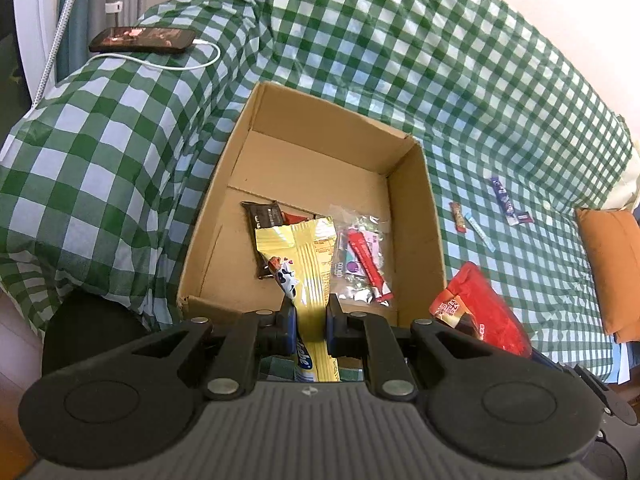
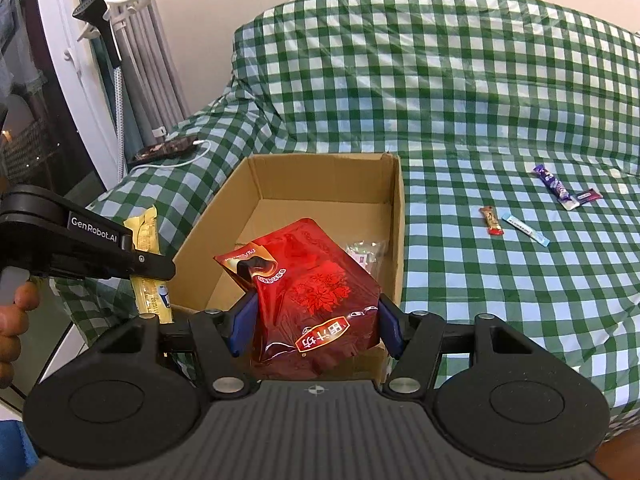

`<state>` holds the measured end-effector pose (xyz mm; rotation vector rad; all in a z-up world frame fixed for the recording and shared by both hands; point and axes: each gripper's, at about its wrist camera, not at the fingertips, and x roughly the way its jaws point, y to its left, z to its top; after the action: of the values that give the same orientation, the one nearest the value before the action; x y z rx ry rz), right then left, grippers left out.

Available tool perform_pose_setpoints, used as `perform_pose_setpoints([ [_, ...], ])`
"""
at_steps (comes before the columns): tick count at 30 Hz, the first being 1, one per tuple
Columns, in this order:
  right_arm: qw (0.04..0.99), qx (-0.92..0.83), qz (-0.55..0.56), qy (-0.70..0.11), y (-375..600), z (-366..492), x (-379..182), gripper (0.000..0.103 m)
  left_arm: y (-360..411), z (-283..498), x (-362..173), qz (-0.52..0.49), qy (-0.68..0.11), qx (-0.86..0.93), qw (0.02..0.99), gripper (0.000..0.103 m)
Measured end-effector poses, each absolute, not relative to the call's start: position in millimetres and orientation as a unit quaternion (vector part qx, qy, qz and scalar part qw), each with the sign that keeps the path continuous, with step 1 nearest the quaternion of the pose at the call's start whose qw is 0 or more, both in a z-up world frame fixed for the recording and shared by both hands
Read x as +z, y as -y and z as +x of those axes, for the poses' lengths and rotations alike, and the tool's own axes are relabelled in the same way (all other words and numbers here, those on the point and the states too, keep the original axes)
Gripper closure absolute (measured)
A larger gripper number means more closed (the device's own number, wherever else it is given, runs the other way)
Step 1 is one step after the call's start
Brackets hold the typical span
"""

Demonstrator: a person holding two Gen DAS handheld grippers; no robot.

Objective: Organize snacks
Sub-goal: 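Carry the yellow wafer bar and red bag over the box with both tools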

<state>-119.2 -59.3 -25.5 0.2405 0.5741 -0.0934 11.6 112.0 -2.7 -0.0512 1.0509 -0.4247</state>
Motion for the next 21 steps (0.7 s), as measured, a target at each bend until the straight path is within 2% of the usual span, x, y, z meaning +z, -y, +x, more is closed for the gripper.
perform_pose_setpoints([
  [21, 0.939, -0.058, 0.124, -0.316, 113, -18, -54, 0.039, -52, 97, -45, 0.028, -0.506, -0.197, 0.839, 0.088],
])
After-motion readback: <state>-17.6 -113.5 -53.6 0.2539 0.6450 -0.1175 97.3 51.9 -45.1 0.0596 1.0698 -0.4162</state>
